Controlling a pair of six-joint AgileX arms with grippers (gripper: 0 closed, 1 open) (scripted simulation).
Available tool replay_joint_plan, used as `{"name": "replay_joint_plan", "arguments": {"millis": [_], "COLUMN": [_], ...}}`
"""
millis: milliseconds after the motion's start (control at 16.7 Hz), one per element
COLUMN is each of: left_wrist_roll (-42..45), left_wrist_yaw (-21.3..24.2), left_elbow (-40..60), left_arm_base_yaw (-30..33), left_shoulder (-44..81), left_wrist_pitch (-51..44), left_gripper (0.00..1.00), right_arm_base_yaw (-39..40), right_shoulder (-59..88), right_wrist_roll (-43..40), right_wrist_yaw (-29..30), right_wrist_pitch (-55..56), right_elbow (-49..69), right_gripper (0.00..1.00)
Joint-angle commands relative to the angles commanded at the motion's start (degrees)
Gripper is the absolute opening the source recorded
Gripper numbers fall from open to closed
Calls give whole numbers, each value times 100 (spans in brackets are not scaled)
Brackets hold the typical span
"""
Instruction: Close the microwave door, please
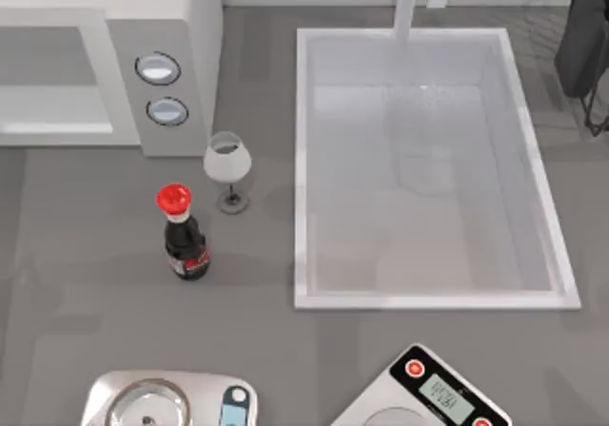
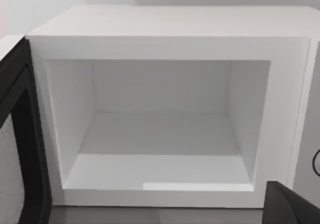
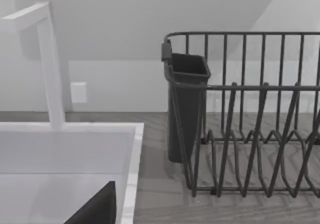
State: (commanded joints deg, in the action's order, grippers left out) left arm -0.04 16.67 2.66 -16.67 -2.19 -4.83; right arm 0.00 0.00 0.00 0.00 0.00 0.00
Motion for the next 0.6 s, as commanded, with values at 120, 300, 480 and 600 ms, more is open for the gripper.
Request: {"name": "replay_joint_plan", "arguments": {"millis": [120, 300, 480, 600], "left_wrist_roll": [-1, -1, 5, 8], "left_wrist_yaw": [252, 293, 305, 340], "left_elbow": [42, 49, 23, 12], "left_arm_base_yaw": [-252, -293, -304, -338], "left_shoulder": [-34, -41, 52, 204], "left_wrist_pitch": [-76, -90, -2, 164], "left_gripper": [0, 0, 0, 0], "right_arm_base_yaw": [0, 0, 0, 0], "right_shoulder": [0, 0, 0, 0], "right_wrist_roll": [0, 0, 0, 0], "right_wrist_yaw": [0, 0, 0, 0], "right_wrist_pitch": [0, 0, 0, 0], "right_elbow": [0, 0, 0, 0], "right_gripper": [100, 100, 100, 100]}}
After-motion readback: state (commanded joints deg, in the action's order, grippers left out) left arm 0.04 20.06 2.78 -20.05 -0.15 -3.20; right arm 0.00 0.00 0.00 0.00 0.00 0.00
